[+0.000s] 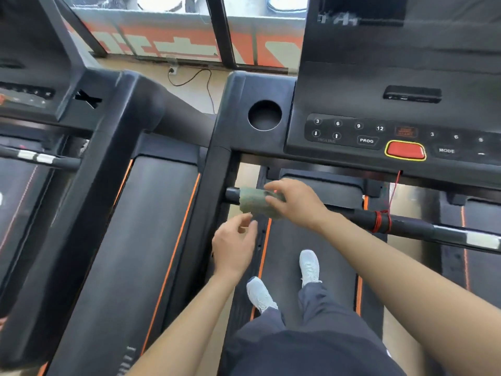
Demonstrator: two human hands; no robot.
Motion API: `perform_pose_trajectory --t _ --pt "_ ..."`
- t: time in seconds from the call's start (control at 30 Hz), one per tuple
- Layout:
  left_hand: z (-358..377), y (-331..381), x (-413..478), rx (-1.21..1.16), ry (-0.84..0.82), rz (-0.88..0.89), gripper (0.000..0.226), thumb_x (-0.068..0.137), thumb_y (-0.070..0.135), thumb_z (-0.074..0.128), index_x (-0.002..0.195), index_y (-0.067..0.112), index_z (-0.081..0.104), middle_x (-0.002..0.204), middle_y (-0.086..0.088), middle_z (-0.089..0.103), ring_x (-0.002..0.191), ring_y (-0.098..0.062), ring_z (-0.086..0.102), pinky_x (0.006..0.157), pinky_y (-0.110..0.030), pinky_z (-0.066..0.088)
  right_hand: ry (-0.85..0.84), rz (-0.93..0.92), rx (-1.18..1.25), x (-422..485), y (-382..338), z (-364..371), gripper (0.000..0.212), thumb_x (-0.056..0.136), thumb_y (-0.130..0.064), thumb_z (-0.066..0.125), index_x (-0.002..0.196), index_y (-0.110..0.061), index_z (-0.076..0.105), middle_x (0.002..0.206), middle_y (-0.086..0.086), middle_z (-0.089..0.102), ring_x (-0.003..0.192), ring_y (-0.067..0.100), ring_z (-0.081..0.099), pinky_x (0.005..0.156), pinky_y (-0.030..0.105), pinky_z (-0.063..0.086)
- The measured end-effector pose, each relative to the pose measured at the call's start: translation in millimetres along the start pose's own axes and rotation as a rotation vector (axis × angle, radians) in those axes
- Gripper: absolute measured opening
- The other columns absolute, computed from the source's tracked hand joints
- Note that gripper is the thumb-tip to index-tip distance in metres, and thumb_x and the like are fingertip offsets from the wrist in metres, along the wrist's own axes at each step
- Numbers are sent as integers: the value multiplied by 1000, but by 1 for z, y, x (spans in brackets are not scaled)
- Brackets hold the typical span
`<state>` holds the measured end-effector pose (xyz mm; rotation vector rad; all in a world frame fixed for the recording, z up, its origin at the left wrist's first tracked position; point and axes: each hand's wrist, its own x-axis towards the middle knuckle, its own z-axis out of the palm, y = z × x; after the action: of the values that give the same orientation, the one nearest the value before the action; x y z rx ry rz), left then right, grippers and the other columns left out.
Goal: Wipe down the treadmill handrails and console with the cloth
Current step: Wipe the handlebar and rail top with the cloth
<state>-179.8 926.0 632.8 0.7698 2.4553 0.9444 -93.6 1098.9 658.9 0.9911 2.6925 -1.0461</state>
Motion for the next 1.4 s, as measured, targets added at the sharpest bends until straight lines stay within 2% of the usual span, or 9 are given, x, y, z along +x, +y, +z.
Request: perform_pose_trajectory --t 0.17,0.33,0.53,0.63,0.8,0.9,1.1,1.27,1.4 --pt "15 36 9 -926 76 -770 12 99 24 66 93 19 74 82 3 75 80 -15 68 79 -30 55 -126 33 71 37 -14 3 28 91 -42 61 113 -30 73 111 -6 74 104 18 66 93 36 52" --pt "28 53 25 -1243 332 -945 6 96 15 71 93 11 73 88 -2 76 78 -13 73 72 -22 57 -32 11 127 61 -20 12 14 79 -40 66 79 -32 77 84 -14 74 86 10 67 80 38 57" --pt "39 56 27 -1314 595 -989 10 94 20 74 101 12 73 106 -5 76 94 -16 74 86 -26 60 -20 -102 125 72 -23 15 12 83 -34 74 71 -32 73 76 -11 71 77 9 65 75 36 55" --pt "34 57 32 -1383 673 -1044 12 93 28 74 98 18 73 101 -2 76 88 -12 71 74 -22 57 -13 -170 186 76 -39 15 11 84 -36 75 77 -27 77 76 -10 71 78 10 65 75 35 54" --pt "41 59 33 -1503 604 -1042 28 84 41 81 105 22 76 101 1 79 85 -10 74 85 -40 61 27 -206 261 83 -53 12 5 84 -26 77 85 -21 76 81 -13 72 74 1 64 77 24 53" --pt "47 57 25 -1529 582 -1039 28 90 37 76 111 18 75 106 2 78 96 -11 74 83 -28 57 20 -154 208 87 -38 9 9 83 -30 75 78 -23 73 77 -12 71 74 3 66 77 30 56" --pt "45 59 36 -1637 421 -985 30 94 42 70 116 23 74 107 5 78 107 -19 73 103 -41 53 -242 -61 165 90 -33 12 20 86 -44 71 89 -26 79 84 -14 72 82 1 64 72 20 45" --pt "42 54 51 -1666 434 -1002 37 86 42 79 114 18 74 108 -4 78 103 -27 74 100 -47 56 -292 44 205 105 -41 16 21 81 -44 76 87 -24 81 87 -8 74 89 10 68 78 30 57" --pt "43 55 47 -1611 400 -979 38 84 48 80 111 21 77 106 0 79 103 -27 74 96 -46 57 -340 33 153 105 -40 12 22 83 -49 74 81 -28 81 79 -11 71 81 10 66 69 25 50"
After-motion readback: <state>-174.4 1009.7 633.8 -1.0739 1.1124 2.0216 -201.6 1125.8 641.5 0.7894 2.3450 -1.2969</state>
